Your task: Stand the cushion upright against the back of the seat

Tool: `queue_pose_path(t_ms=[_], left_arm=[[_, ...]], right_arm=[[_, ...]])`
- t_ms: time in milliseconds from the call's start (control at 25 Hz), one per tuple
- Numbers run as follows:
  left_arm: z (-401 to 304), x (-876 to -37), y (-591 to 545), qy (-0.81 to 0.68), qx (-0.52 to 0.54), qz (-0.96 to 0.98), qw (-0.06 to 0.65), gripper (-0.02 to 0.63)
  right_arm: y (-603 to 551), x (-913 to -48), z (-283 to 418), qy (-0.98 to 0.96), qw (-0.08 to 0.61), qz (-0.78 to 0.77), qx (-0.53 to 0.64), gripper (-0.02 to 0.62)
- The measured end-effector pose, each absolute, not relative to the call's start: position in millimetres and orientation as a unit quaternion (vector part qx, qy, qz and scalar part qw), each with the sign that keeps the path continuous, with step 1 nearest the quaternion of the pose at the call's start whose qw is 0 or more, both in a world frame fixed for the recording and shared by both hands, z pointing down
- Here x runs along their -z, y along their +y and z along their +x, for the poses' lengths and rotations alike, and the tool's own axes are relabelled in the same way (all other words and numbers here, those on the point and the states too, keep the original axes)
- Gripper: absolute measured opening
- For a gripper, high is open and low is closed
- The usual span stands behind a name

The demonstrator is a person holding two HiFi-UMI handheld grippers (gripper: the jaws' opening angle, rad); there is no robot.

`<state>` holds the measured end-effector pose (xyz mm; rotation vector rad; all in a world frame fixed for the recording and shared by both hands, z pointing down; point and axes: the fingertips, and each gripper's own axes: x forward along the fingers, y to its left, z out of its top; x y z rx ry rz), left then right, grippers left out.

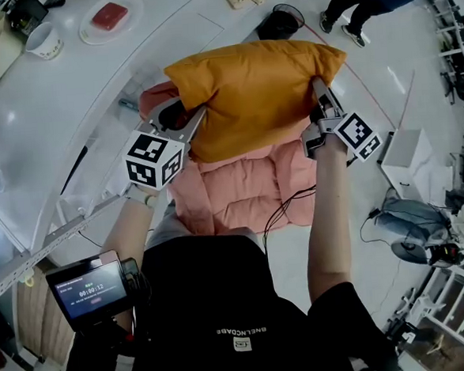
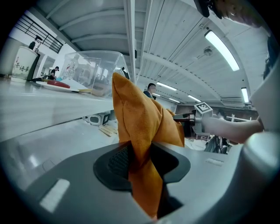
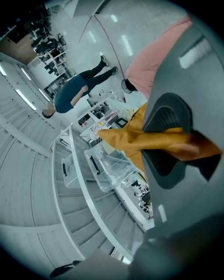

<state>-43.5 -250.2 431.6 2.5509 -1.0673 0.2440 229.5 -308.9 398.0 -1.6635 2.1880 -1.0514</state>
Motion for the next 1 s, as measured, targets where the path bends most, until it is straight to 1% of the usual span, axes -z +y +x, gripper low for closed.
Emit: queue_pose_path(t_ms=[520,1000], left_arm=[[-43.7,-462.6,-251.1,-0.378,-0.104,0.893,0.220,0.147],[-32.6,-516.3,-243.3,-0.358,-0.130,0.890,0.249,0.151]], right_arm=[[-310.2,-429.2,225.4,0.729,0.080,-0.570,0.372,0.124],[-300.0,-494.2,236.3,0.693,0.082,-0.580,0.419,0.123]])
